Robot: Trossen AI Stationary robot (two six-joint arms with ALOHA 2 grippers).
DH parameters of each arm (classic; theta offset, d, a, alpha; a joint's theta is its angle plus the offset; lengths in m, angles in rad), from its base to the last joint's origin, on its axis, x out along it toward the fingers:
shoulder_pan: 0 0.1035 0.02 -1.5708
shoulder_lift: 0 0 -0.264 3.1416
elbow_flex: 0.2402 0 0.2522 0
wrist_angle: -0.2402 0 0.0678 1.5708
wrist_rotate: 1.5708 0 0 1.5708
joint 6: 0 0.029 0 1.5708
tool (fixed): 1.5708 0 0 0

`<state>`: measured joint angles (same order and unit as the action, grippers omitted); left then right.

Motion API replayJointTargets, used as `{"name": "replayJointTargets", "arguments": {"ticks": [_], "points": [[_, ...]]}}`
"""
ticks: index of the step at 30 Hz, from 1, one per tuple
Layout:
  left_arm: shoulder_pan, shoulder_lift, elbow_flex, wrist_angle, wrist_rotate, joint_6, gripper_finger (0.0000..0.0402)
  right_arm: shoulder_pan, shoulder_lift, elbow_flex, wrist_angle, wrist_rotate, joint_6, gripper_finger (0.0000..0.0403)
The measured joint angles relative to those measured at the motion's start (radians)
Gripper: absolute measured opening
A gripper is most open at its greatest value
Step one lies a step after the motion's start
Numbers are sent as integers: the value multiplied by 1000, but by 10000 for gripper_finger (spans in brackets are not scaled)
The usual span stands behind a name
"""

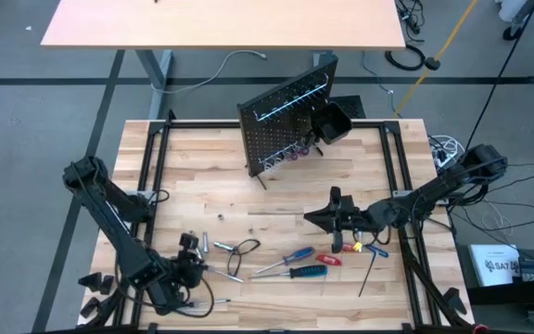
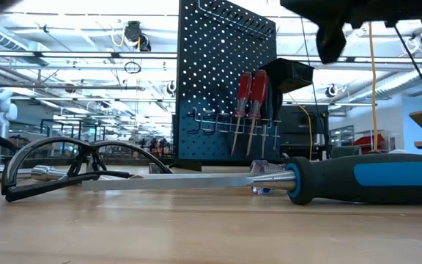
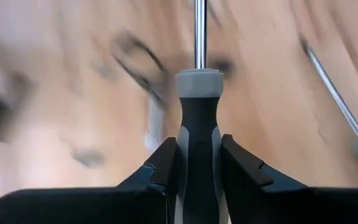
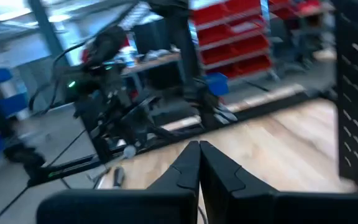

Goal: Hang tools onto peg board
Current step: Hang the top gray black screwdriver on the peg board

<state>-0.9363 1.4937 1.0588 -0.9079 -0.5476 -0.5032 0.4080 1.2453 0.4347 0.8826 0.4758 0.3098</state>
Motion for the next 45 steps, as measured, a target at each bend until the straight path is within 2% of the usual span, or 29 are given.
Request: {"name": "replayJointTargets", "arguments": {"ticks": [4, 7, 9, 11, 14, 17, 20, 22, 24, 27, 30, 34, 41, 45], "points": [[32, -22, 42, 52, -224, 78, 88, -16, 0, 8, 48, -118, -138, 3], [78, -48, 43, 149, -304, 169, 88, -15, 0, 50, 36, -145, -250, 10], [120, -67, 43, 240, -317, 222, 88, -14, 0, 95, -11, -157, -338, 17], [193, -98, 43, 312, -249, 216, 88, -13, 0, 147, -86, -160, -406, 26], [355, -144, 39, 317, 42, 170, 88, -11, 0, 241, -249, -160, -498, 42], [493, -181, 14, 308, 273, 169, 88, 9, 0, 333, -437, -134, -558, 59], [634, -204, -6, 359, 546, 159, 88, 52, 0, 409, -610, -100, -598, 74], [706, -202, -32, 411, 693, 99, 88, 86, 1, 443, -683, -84, -627, 80], [766, -188, -45, 453, 804, -58, 88, 117, 1, 464, -703, -49, -654, 85], [817, -158, -48, 509, 835, -298, 88, 156, 3, 491, -706, 9, -711, 92], [821, -124, -50, 606, 837, -398, 88, 166, 30, 519, -732, 58, -766, 100], [818, -90, -49, 719, 860, -467, 88, 146, 123, 567, -787, 145, -838, 111], [816, -60, -49, 728, 859, -556, 88, 137, 334, 720, -869, 343, -1004, 119], [816, -54, -49, 746, 854, -563, 88, 135, 438, 832, -976, 364, -1001, 119]]}}
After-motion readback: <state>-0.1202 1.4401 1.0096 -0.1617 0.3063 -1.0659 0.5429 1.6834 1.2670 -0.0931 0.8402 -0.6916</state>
